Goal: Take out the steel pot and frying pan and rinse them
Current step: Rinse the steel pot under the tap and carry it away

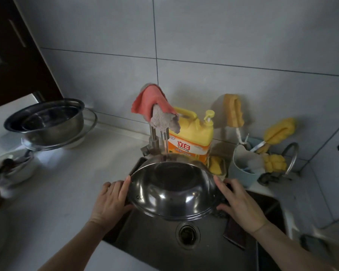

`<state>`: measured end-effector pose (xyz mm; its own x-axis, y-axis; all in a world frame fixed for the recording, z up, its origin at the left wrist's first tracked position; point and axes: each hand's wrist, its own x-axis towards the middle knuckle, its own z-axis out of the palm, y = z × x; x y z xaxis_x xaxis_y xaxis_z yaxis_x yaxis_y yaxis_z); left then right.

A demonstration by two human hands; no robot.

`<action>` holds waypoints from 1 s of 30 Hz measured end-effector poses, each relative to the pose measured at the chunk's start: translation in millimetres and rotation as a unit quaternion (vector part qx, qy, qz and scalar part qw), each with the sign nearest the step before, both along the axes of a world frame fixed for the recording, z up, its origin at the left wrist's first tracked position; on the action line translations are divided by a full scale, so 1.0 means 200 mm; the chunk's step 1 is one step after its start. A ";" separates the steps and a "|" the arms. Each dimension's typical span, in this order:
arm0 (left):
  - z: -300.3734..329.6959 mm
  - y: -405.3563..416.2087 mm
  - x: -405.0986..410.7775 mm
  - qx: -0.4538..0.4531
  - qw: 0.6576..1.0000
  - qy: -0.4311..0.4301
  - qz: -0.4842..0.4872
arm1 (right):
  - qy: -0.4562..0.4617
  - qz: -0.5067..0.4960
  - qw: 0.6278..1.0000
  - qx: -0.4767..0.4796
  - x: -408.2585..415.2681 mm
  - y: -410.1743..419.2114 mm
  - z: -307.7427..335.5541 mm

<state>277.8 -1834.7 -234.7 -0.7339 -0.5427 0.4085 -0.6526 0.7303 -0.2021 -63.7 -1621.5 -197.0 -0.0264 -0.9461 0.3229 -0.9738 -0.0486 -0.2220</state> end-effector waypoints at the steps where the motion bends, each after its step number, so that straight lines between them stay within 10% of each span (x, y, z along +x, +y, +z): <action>1: 0.00 -0.01 0.02 0.002 1.000 0.002 0.003 | 0.000 0.007 1.000 0.002 0.01 -0.04 -0.01; 30: -0.08 -0.15 -0.24 -0.037 0.994 0.074 -0.072 | -0.028 -0.036 0.999 0.022 -0.20 -0.14 -0.09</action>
<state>229.6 -1864.4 -250.1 -0.7299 -0.4012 0.5534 -0.5696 0.8045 -0.1681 -103.9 -1650.4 -215.6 -0.1120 -0.9543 0.2771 -0.9602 0.0321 -0.2774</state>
